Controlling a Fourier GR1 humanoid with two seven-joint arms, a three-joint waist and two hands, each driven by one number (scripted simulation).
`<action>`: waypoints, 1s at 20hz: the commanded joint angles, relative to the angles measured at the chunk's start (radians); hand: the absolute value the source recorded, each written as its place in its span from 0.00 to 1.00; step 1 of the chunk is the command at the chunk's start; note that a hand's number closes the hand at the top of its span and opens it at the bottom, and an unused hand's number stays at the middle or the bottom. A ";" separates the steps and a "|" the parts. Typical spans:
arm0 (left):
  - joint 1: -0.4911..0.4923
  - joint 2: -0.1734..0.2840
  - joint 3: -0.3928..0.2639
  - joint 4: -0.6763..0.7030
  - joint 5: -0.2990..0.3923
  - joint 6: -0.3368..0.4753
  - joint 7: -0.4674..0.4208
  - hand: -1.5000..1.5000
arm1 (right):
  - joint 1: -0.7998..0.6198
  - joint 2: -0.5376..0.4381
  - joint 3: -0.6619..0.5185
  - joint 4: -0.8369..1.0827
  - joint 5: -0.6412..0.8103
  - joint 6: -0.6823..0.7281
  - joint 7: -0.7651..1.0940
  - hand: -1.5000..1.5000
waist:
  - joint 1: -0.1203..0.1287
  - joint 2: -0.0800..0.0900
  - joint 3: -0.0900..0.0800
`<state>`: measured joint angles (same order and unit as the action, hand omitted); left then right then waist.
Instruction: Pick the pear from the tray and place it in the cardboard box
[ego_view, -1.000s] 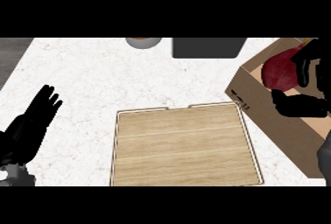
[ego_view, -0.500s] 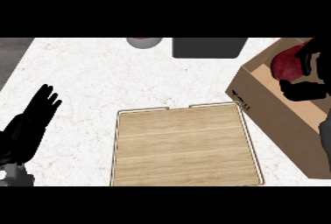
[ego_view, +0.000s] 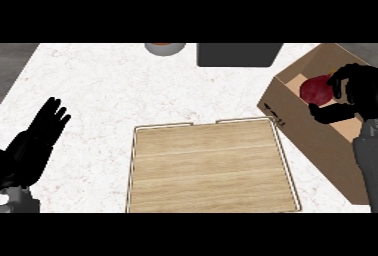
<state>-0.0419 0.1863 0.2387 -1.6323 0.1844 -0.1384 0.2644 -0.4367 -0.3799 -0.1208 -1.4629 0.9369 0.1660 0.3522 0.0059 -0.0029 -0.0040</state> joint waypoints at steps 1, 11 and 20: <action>-0.012 -0.016 -0.031 -0.031 -0.016 0.018 0.032 0.50 | -0.010 -0.017 -0.078 0.153 -0.048 0.032 0.006 0.00 | 0.003 0.006 0.005; 0.020 -0.002 0.009 -0.025 0.009 0.002 0.012 0.50 | 0.090 0.070 -0.141 0.086 -0.194 -0.141 -0.237 0.00 | -0.012 0.000 0.004; 0.002 0.002 0.003 -0.024 -0.006 0.014 0.031 0.50 | 0.087 0.091 -0.425 0.036 -0.520 -0.187 -0.276 0.00 | -0.018 0.000 0.005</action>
<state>-0.0387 0.1880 0.2443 -1.6511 0.1874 -0.1323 0.2889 -0.4058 -0.2744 -0.4502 -1.3863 0.5387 -0.0323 0.1243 -0.0060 -0.0023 0.0004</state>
